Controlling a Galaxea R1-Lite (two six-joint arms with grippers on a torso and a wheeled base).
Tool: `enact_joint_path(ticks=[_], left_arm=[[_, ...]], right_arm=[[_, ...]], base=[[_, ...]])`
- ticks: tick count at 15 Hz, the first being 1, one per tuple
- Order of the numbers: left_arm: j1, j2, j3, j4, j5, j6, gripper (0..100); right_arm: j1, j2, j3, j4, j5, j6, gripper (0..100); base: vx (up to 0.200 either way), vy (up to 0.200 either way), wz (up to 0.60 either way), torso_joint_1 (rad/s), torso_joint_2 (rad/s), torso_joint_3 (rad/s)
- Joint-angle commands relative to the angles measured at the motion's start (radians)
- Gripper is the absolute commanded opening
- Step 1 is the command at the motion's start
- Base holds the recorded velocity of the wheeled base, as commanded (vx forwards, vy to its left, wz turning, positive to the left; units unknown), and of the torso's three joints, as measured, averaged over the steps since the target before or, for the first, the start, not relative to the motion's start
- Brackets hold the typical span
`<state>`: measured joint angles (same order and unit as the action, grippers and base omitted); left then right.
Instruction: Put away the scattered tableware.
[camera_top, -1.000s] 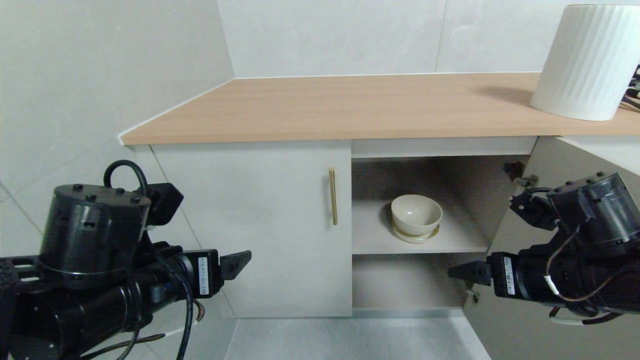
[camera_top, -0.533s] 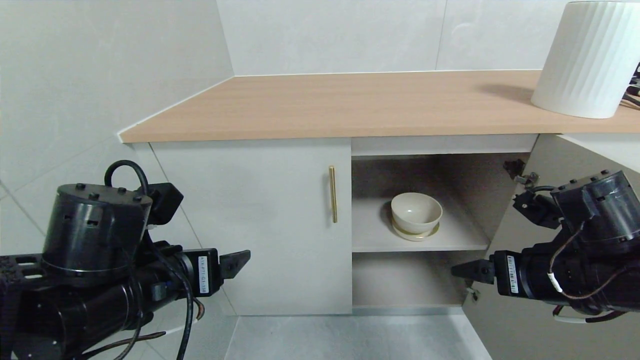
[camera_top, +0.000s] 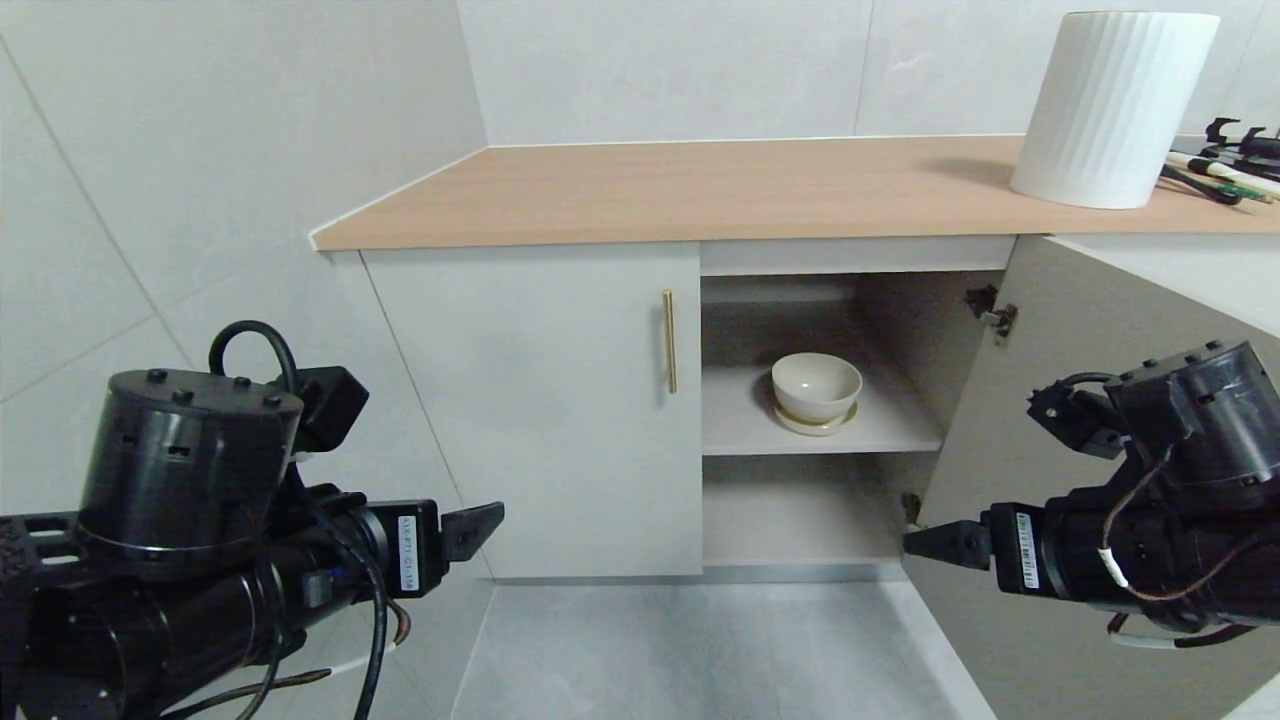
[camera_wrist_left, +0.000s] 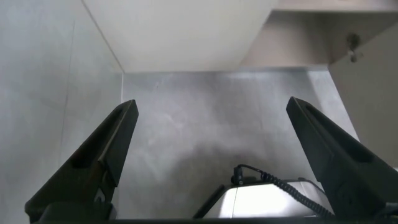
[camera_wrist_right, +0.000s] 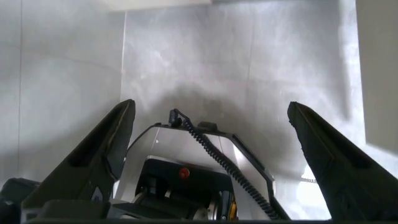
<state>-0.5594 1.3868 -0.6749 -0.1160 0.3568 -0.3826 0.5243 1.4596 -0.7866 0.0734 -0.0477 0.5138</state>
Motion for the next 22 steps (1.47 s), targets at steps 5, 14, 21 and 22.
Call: enact_joint_path(ticks=[5,14,21,22], left_arm=[[-0.001,0.003,0.000,-0.001,0.001,0.001,100],[0.001,0.001,0.001,-0.001,0.002,0.004,100],[-0.001,0.008,0.012,-0.001,0.010,0.027,100],[-0.001,0.008,0.012,-0.001,0.010,0.027,100]], right_arm=[[0.011,0.005,0.001,0.000,0.000,0.000,100],[0.010,-0.151,0.061,0.062,-0.009,0.003,100],[0.010,-0.180,0.099,0.065,-0.011,0.003,100],[0.008,-0.177,0.101,0.065,-0.011,0.003,100]], base=[[-0.200,0.000,0.00,0.005,0.00,0.004],[-0.022,0.000,0.00,0.000,0.00,0.000],[0.000,-0.057,0.00,0.000,0.00,-0.001],[0.000,-0.200,0.00,0.002,0.00,0.007]])
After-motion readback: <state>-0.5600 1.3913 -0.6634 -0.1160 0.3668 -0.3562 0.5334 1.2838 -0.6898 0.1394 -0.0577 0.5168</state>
